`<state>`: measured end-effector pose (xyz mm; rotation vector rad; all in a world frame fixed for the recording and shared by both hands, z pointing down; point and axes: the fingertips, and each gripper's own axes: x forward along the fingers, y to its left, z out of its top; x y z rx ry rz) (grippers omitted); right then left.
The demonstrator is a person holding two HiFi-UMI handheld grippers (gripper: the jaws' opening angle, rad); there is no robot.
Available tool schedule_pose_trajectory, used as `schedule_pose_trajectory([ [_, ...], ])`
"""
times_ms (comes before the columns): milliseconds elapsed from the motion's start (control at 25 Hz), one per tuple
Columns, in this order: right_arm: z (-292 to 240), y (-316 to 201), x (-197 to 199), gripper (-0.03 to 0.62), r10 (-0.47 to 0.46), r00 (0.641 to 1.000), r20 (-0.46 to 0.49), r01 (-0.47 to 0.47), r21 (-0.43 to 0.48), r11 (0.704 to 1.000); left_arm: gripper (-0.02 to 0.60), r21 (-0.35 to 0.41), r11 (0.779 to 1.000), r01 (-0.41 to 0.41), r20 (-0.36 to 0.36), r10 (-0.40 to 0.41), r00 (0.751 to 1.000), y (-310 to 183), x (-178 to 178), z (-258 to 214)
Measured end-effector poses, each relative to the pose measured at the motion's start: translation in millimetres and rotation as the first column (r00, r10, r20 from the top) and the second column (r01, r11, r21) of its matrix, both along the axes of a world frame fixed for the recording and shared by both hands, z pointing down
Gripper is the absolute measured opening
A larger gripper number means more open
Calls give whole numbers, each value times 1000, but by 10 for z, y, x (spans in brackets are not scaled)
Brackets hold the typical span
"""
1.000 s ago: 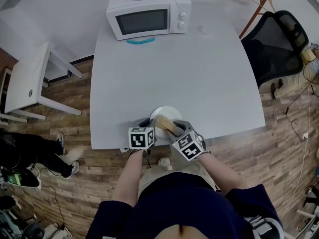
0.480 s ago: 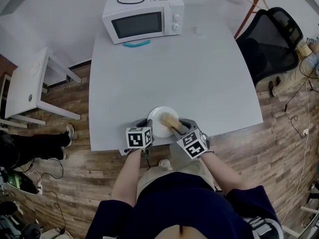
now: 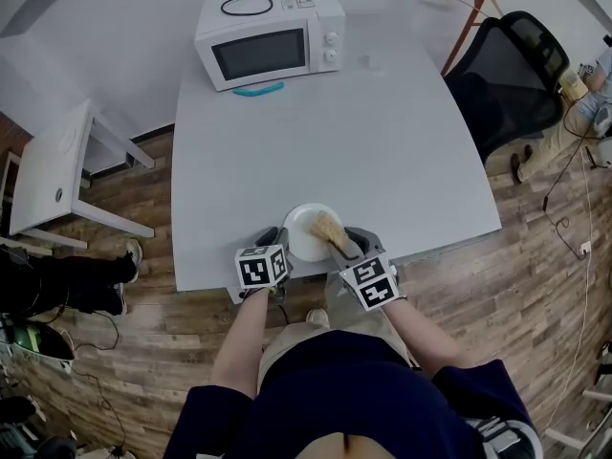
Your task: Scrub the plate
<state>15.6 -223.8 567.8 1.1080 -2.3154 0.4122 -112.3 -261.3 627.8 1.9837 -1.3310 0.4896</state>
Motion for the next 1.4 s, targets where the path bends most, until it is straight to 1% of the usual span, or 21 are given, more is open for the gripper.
schedule_pose_trajectory([
  [320, -281, 230, 4, 173, 56, 996, 76, -59, 42, 997, 72, 74, 997, -17, -32, 19, 999, 324, 19, -340],
  [440, -423, 325, -31, 173, 72, 991, 111, -80, 63, 995, 52, 98, 995, -28, -36, 32, 999, 496, 16, -457],
  [640, -586, 512, -61, 173, 84, 985, 153, -99, 89, 991, 27, 133, 990, -46, -66, 55, 996, 785, 59, -669],
  [840, -740, 678, -117, 173, 68, 982, 174, -87, 107, 990, 18, 149, 987, -64, -79, 76, 994, 971, 66, -835],
  [1040, -781, 765, -82, 172, 71, 986, 154, -89, 117, 989, 17, 156, 985, -70, -87, 84, 993, 1087, 52, -915],
  [1160, -803, 788, -91, 172, 71, 984, 161, -91, 116, 989, 17, 158, 985, -76, -96, 92, 991, 1143, 74, -933],
  [1400, -862, 778, -128, 172, 68, 983, 168, -90, 129, 988, 17, 164, 982, -96, -81, 111, 991, 1142, 105, -942],
])
